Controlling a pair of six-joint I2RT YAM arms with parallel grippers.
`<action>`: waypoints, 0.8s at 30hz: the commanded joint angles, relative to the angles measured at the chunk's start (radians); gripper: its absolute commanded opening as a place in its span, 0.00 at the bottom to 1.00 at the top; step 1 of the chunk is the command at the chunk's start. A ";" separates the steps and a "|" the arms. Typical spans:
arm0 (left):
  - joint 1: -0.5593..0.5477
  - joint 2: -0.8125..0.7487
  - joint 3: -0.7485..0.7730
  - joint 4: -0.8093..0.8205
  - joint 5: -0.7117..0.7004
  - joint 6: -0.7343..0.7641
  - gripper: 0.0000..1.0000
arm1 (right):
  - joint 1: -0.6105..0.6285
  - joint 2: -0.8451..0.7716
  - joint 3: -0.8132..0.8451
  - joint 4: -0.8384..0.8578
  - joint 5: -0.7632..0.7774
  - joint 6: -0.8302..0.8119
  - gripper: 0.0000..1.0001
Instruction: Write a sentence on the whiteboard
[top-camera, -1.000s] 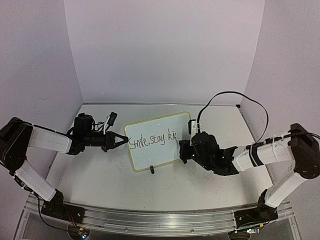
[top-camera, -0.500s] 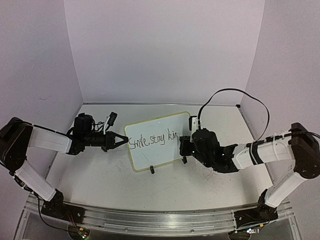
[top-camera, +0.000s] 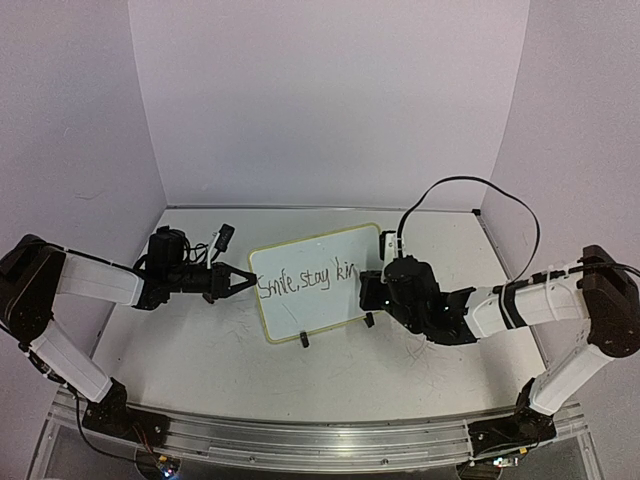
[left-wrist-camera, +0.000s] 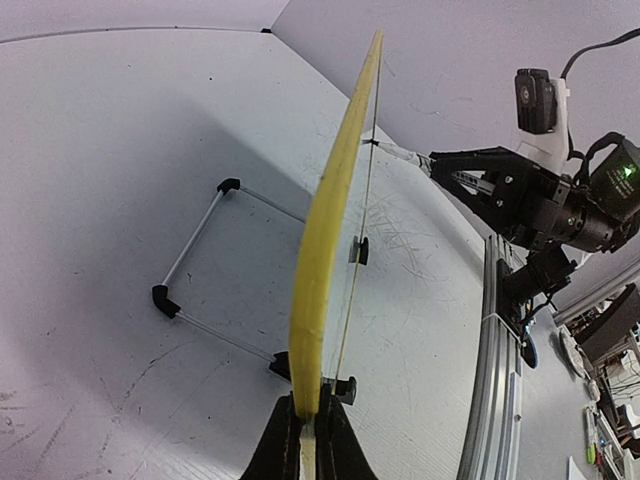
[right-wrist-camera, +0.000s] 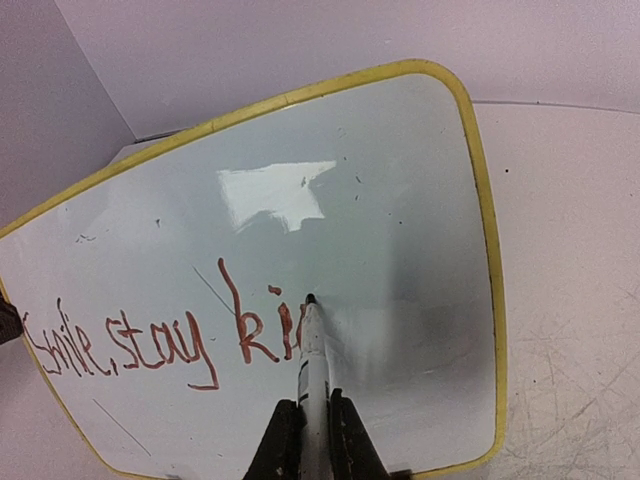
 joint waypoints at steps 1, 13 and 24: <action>-0.002 -0.015 0.010 -0.042 -0.008 0.017 0.00 | 0.002 -0.004 -0.018 -0.040 0.007 0.033 0.00; -0.001 -0.019 0.010 -0.042 -0.008 0.014 0.00 | 0.018 -0.008 -0.033 -0.062 0.002 0.060 0.00; -0.002 -0.015 0.015 -0.043 -0.005 0.014 0.00 | 0.018 -0.006 -0.021 -0.067 0.009 0.051 0.00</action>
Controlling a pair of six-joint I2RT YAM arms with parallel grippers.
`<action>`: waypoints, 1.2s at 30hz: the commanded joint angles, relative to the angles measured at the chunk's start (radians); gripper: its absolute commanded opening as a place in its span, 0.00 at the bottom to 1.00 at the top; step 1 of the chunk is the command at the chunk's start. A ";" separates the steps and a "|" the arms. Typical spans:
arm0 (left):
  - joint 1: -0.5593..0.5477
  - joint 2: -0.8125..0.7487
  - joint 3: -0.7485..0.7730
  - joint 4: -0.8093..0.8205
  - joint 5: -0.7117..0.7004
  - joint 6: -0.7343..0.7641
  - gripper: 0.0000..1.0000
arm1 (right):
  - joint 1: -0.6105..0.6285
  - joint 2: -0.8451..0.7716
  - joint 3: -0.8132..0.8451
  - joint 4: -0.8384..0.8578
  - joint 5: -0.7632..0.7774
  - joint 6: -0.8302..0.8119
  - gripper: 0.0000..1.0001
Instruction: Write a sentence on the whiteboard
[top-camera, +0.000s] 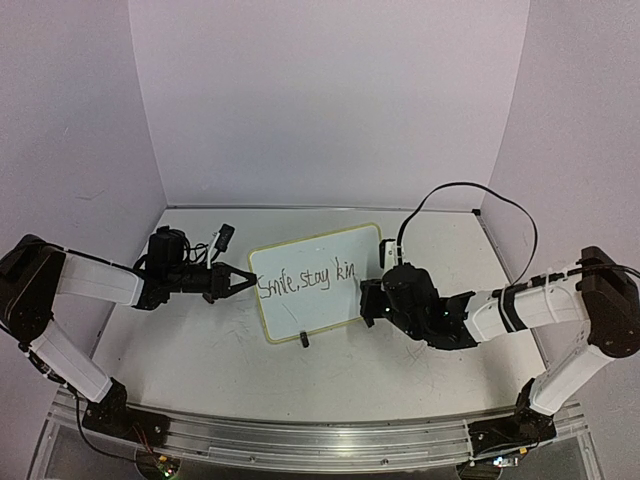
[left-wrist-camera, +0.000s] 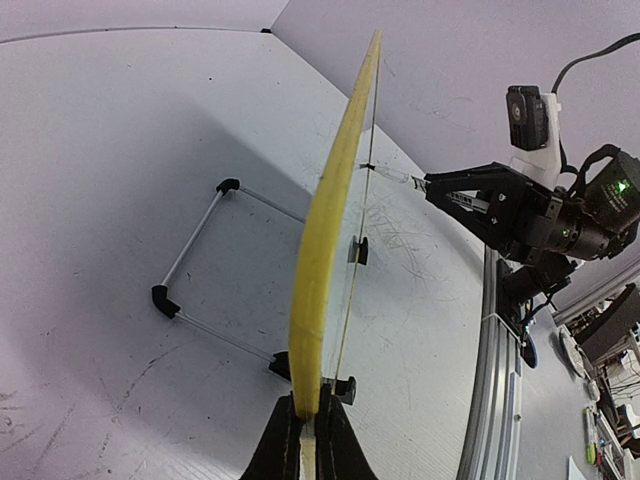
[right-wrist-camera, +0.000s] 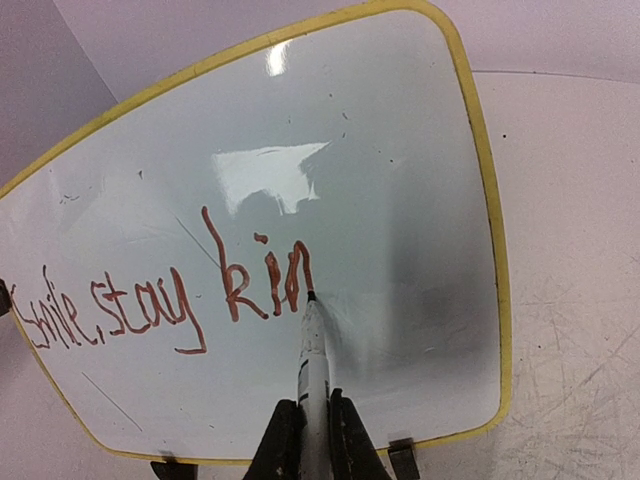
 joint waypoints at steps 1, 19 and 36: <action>-0.001 -0.015 0.015 -0.043 -0.006 0.014 0.00 | 0.000 -0.012 0.002 -0.032 0.013 -0.003 0.00; -0.002 -0.012 0.015 -0.042 -0.006 0.015 0.00 | -0.007 -0.105 -0.028 0.007 0.001 -0.044 0.00; -0.002 -0.014 0.016 -0.043 -0.005 0.015 0.00 | -0.046 -0.044 -0.007 0.040 -0.002 -0.040 0.00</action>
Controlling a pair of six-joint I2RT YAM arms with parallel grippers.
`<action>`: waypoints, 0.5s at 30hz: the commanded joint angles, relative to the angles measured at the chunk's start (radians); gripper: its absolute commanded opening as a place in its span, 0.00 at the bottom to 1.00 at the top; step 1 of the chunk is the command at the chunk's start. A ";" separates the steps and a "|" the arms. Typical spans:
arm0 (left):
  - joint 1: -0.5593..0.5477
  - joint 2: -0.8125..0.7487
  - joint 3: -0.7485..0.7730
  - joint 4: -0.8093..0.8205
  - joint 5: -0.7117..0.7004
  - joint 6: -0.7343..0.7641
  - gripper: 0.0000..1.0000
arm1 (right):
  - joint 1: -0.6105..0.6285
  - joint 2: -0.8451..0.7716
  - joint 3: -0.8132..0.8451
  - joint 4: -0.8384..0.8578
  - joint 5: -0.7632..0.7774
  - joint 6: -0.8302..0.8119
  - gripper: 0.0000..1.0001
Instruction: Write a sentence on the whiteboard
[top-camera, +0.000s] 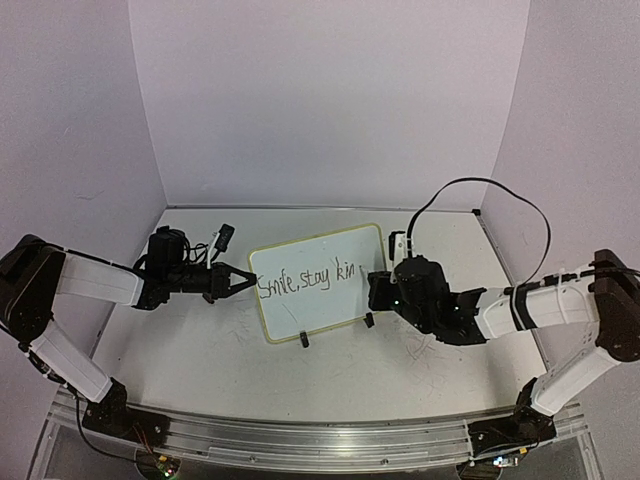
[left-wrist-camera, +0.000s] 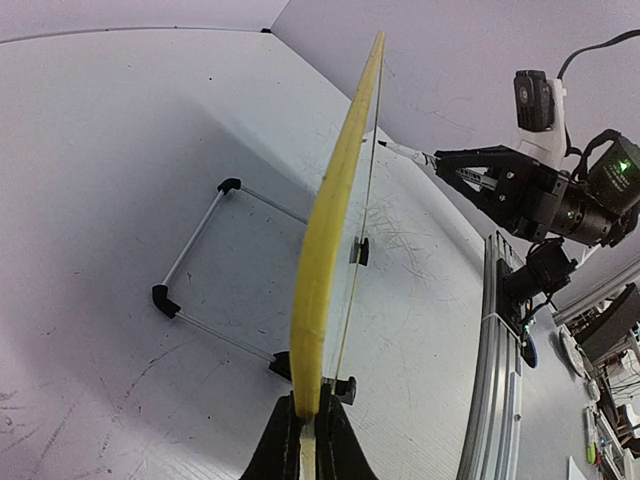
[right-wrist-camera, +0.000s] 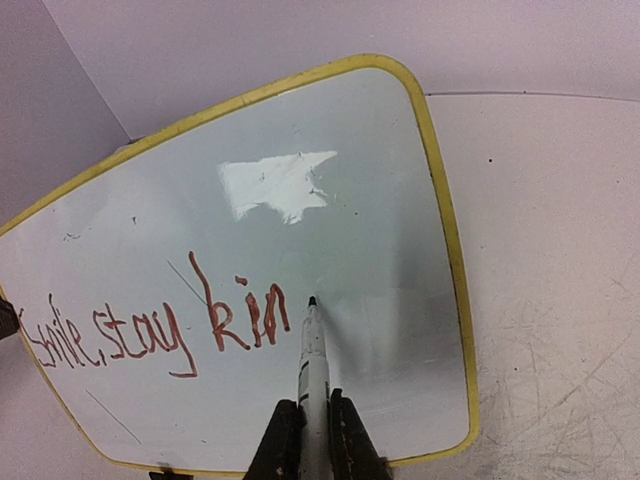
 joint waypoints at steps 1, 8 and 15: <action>-0.001 -0.013 0.016 -0.042 -0.005 0.014 0.00 | -0.009 0.023 0.017 0.033 0.019 -0.003 0.00; -0.002 -0.014 0.014 -0.042 -0.008 0.015 0.00 | -0.015 0.047 0.036 0.033 0.031 -0.009 0.00; -0.002 -0.013 0.016 -0.042 -0.006 0.015 0.00 | -0.015 0.054 0.055 0.052 0.031 -0.041 0.00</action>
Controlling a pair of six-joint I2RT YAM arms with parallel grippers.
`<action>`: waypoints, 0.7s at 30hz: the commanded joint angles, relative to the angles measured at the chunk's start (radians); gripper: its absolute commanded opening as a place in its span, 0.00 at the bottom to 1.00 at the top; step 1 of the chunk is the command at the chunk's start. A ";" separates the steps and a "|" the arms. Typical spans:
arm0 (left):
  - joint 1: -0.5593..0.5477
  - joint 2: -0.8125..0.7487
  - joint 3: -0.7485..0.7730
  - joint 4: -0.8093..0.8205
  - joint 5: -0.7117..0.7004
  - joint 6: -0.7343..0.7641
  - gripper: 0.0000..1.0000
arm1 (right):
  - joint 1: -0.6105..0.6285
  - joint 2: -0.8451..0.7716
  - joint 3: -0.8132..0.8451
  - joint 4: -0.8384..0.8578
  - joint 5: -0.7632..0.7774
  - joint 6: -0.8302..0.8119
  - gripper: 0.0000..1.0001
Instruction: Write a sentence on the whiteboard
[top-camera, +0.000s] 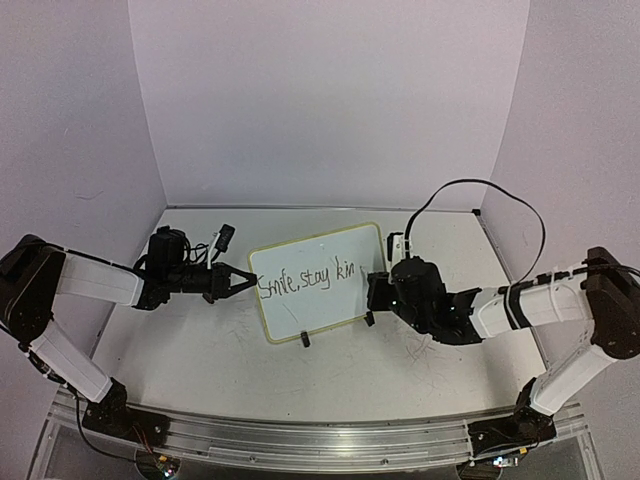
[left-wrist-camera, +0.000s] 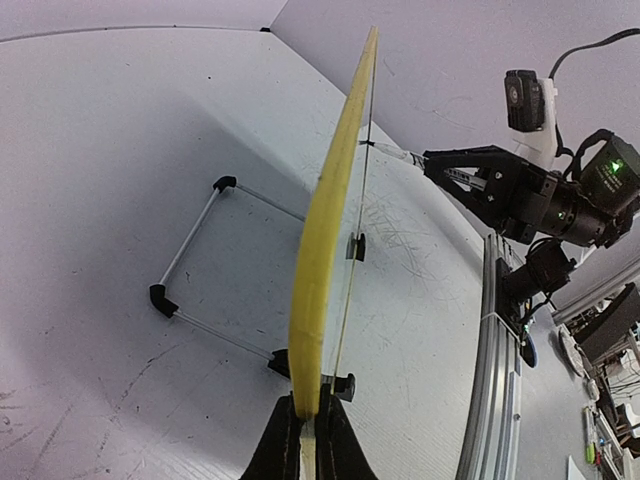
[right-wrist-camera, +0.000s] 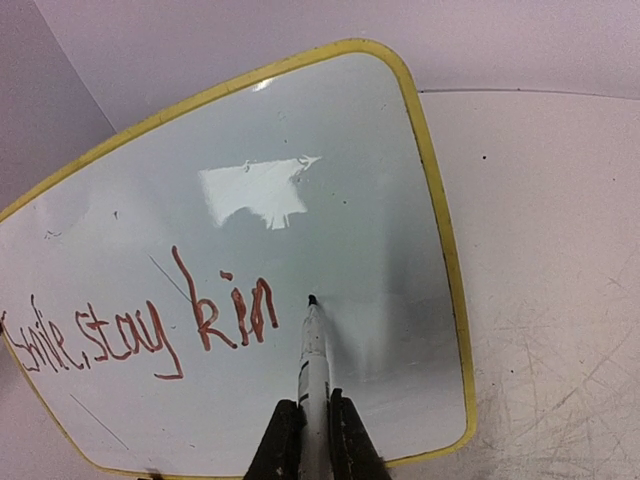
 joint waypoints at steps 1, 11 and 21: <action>-0.001 -0.014 0.016 -0.040 -0.006 0.015 0.00 | -0.006 0.017 0.048 0.038 0.017 -0.041 0.00; 0.000 -0.014 0.016 -0.041 -0.008 0.015 0.00 | -0.006 0.026 0.047 0.051 -0.014 -0.051 0.00; 0.000 -0.013 0.016 -0.040 -0.008 0.016 0.00 | 0.002 0.029 0.034 0.034 -0.034 -0.029 0.00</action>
